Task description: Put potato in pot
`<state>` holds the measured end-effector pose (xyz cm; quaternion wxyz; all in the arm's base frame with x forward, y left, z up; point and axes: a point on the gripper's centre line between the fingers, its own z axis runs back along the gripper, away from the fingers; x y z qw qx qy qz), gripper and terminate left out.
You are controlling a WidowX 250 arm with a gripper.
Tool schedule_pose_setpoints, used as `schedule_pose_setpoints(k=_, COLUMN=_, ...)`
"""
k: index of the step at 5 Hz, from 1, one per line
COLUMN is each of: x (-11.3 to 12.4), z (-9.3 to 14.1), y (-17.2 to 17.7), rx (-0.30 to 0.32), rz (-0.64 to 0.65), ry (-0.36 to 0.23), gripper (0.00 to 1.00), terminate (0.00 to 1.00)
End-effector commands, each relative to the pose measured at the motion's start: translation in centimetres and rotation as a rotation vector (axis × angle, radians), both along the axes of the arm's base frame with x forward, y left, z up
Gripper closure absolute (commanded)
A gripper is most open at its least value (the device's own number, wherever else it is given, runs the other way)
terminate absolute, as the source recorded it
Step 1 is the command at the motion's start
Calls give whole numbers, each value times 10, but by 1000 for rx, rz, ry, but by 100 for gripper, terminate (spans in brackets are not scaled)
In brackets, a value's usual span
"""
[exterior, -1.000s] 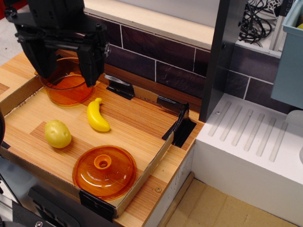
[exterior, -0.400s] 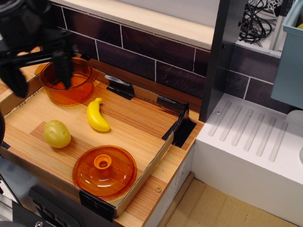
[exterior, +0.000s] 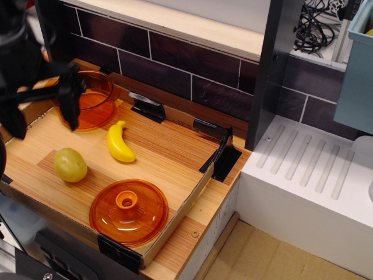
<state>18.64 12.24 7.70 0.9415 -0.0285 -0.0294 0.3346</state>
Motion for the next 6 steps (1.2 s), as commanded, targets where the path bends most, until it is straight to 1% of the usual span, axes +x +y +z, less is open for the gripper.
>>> schedule_pose_setpoints(k=1, x=-2, z=-26, y=3, rx=40, rz=-10, ry=-20, gripper=0, terminate=0)
schedule_pose_setpoints(k=2, x=4, z=-34, y=5, rx=33, rz=-1, ry=-21, gripper=0, terminate=0)
schedule_pose_setpoints(k=4, x=16, z=-55, y=6, rx=56, rz=18, ry=-23, gripper=0, terminate=0)
schedule_pose_setpoints(k=5, x=19, z=-66, y=3, rx=58, rz=7, ry=-3, gripper=100, terminate=0)
schedule_pose_setpoints(k=6, x=13, z=-65, y=3, rx=49, rz=18, ry=-1, gripper=100, terminate=0)
